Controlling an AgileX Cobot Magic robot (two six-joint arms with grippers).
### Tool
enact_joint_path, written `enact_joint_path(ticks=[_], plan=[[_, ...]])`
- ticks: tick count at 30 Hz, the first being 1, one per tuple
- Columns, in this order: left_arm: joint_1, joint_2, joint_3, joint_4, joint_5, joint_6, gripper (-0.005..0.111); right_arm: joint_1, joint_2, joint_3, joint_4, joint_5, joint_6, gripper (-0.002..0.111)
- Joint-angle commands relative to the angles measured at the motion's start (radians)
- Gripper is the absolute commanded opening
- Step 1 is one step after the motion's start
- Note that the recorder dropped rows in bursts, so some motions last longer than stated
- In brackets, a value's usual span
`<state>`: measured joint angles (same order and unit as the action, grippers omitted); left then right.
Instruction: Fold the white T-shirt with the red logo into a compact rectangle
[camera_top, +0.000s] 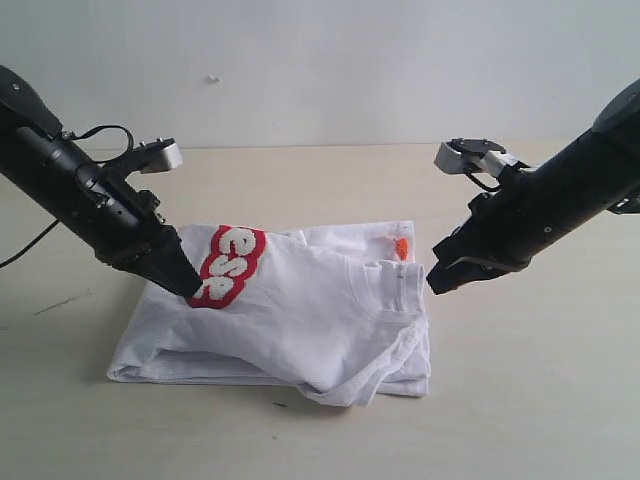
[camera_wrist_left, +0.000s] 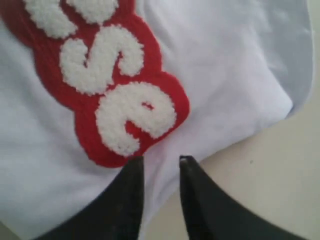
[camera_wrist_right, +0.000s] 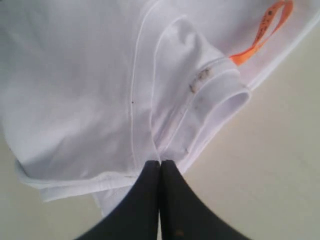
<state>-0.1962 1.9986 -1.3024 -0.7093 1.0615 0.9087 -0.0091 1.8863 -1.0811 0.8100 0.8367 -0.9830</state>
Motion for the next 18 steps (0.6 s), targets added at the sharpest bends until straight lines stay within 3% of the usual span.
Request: enact_joint_path(ticks=[1, 3, 5, 9, 14, 18], plan=[[0.002, -0.019, -0.001, -0.032, -0.01, -0.005, 0.054, -0.002, -0.01, -0.004, 0.001, 0.002, -0.01, 0.0], [0.002, -0.022, -0.001, -0.074, -0.01, 0.052, 0.067, -0.002, -0.01, -0.004, 0.001, 0.002, -0.01, 0.0], [0.002, -0.022, -0.001, -0.175, 0.004, 0.153, 0.07, -0.002, -0.01, -0.004, 0.001, 0.002, -0.01, 0.0], [-0.011, -0.007, -0.001, -0.458, 0.012, 0.297, 0.062, -0.002, -0.01, -0.004, 0.001, 0.002, -0.01, 0.0], [-0.044, 0.053, -0.001, -0.489, -0.03, 0.291, 0.041, -0.002, -0.01, -0.004, 0.001, 0.002, -0.01, 0.0], [-0.065, 0.11, -0.001, -0.487, -0.101, 0.281, 0.044, -0.002, -0.01, -0.004, 0.001, 0.002, -0.01, 0.0]])
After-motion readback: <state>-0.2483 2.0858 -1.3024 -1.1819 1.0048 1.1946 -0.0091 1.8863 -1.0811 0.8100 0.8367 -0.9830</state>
